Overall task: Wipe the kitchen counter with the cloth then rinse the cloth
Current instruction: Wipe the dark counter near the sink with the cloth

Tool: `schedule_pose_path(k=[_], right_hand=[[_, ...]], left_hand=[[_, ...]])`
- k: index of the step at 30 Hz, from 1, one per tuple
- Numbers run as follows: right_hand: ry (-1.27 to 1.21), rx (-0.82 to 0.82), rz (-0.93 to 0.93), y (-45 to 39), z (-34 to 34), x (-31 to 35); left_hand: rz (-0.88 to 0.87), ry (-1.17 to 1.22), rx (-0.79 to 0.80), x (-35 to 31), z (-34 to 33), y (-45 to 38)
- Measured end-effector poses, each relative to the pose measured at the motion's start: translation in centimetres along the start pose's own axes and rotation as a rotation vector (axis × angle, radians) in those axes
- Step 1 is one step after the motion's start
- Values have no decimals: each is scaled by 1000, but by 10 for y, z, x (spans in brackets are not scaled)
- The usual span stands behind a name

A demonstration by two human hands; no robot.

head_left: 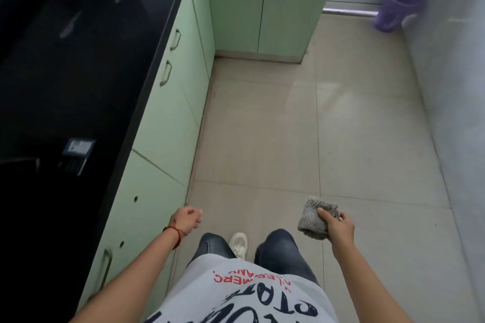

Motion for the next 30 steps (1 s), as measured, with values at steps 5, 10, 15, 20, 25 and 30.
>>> schedule_pose_path(k=[5,10,15,20,25,30], right_hand=[[-53,-12,-26,-65,-7,58],[-40,21,-17,-146,-28,139],[71,100,-4,-211,-71,230],[189,167,38,-272,-136,329],[251,216,111,-327,-213,418],[227,196,103,-367,-273,482]], left_hand=[[-139,16,50,-148,3,-58],[-141,73,-1,-235,23,-111],[-24,140,-54,-257,42,-145],[41,250,-99,-282,70,-176],[74,318,-141,-323,115,-232],[29,292,-123,-418,167,-281]])
Point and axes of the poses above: each hand's wrist, its own y-axis away from the middle knuckle, its own z-axis out of the back of the hand, x = y × z, the point moved 9 cm from there along -y, towards the middle knuckle, and after that the axes turned 13 degrees about x, right-handed, at the moved point
